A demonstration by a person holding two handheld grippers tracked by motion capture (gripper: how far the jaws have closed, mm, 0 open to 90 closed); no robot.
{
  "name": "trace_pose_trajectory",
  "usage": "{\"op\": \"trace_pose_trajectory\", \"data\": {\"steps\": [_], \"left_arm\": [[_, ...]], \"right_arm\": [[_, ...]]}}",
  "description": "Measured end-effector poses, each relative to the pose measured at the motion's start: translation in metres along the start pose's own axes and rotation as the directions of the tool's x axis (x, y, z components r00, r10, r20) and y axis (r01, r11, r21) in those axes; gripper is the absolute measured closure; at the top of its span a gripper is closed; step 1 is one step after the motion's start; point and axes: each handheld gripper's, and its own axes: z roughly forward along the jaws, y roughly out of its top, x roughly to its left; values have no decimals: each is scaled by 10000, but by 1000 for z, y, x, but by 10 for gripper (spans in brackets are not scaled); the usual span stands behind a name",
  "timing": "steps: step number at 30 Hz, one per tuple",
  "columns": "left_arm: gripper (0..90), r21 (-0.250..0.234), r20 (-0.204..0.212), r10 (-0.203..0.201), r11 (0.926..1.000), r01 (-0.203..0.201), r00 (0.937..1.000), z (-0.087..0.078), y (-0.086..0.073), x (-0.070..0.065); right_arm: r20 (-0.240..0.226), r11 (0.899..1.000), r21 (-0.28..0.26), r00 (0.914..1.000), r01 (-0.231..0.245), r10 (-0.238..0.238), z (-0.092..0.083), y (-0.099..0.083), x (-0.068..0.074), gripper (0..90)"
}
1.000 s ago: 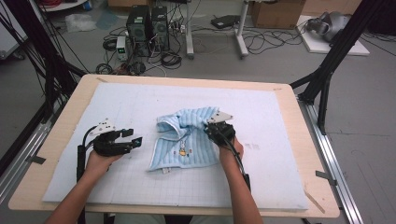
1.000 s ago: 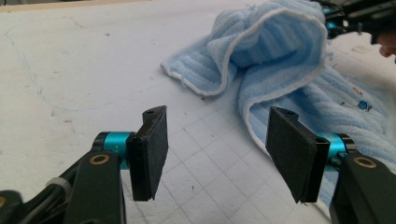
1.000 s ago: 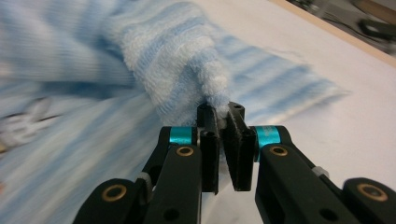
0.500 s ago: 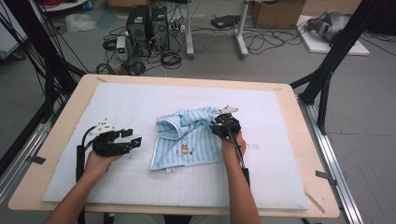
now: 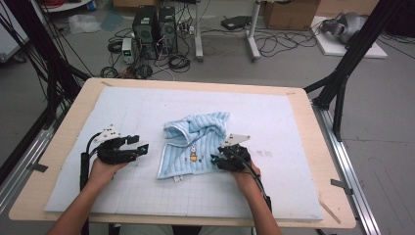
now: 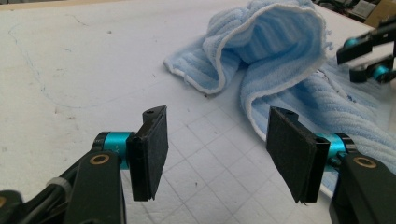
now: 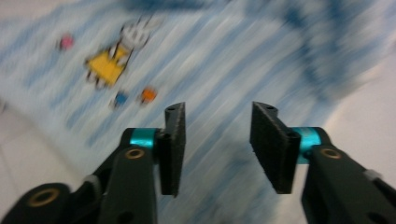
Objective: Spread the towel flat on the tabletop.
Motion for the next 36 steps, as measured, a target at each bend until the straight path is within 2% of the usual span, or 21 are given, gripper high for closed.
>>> {"op": "trace_pose_trajectory", "data": {"steps": [1,2,3,6,8,15,17,18,21,22,23,24,25,26,29,30,31,32,33,35,36], "left_arm": [[394,-16,-6,27,10000,-27,10000,0,0,0],[395,-13,-4,19,10000,-19,10000,0,0,0],[395,-1,-3,-24,10000,24,10000,0,0,0],[397,8,-41,-45,10000,45,10000,-1,0,1],[397,5,-44,-36,10000,36,10000,-1,0,1],[400,77,61,66,9999,-66,10000,3,-1,-3],[401,127,127,119,9998,-120,9998,4,-1,-4],[402,127,127,119,9998,-120,9998,4,-1,-4],[403,109,294,67,9999,-70,9995,6,0,-7],[403,84,412,46,10000,-49,9991,7,0,-8],[404,67,472,17,10000,-20,9989,8,1,-9],[408,52,546,-18,10000,16,9985,10,1,-11],[408,83,566,-2,10000,-3,9984,13,3,-12],[408,98,492,22,9999,-26,9988,16,4,-13],[403,-19,451,-111,9999,112,9989,25,13,-14],[394,-22,373,-233,9997,234,9990,34,21,-14],[392,-22,373,-233,9997,234,9990,34,21,-14],[389,-62,317,-237,9997,239,9992,39,27,-13],[388,-39,266,-227,9997,228,9994,50,37,-14],[383,73,246,-177,9998,175,9995,57,41,-14],[383,250,206,-171,9996,166,9996,63,45,-14]], "right_arm": [[-232,9999,-108,9997,-21,19,-1,-1,-1,717],[-546,9999,76,9984,132,-128,-4,-2,0,836],[-661,9996,141,9975,247,-238,-6,-2,1,850],[-1239,9976,402,9910,568,-514,-14,-6,6,857],[-1693,9961,497,9835,730,-636,-21,-11,10,857],[-2448,9941,615,9669,891,-715,-51,-37,21,855],[-2732,9919,679,9582,1070,-846,-57,-42,25,855],[-2732,9919,679,9582,1070,-846,-57,-42,25,855],[-3445,9854,870,9325,1465,-1083,-69,-49,31,840],[-3445,9854,870,9325,1465,-1083,-69,-49,31,840],[-3508,9860,840,9304,1441,-1061,-71,-50,31,796],[-3414,9927,443,9355,1123,-906,-76,-47,29,714],[-3414,9927,443,9355,1123,-906,-76,-47,29,714],[-3054,9974,-245,9495,676,-718,-78,-41,22,632],[-2409,9953,-970,9702,24,-258,-78,-30,9,549],[-2119,9931,-1169,9772,-133,-119,-76,-27,5,534],[-2119,9931,-1169,9772,-133,-119,-76,-27,5,534],[-1620,9902,-1345,9867,-382,161,-71,-20,-3,514],[-1383,9877,-1493,9901,-464,257,-67,-17,-6,505],[-1014,9848,-1610,9936,-657,497,-62,-13,-12,501],[-1014,9848,-1610,9936,-657,497,-62,-13,-12,501]]}}
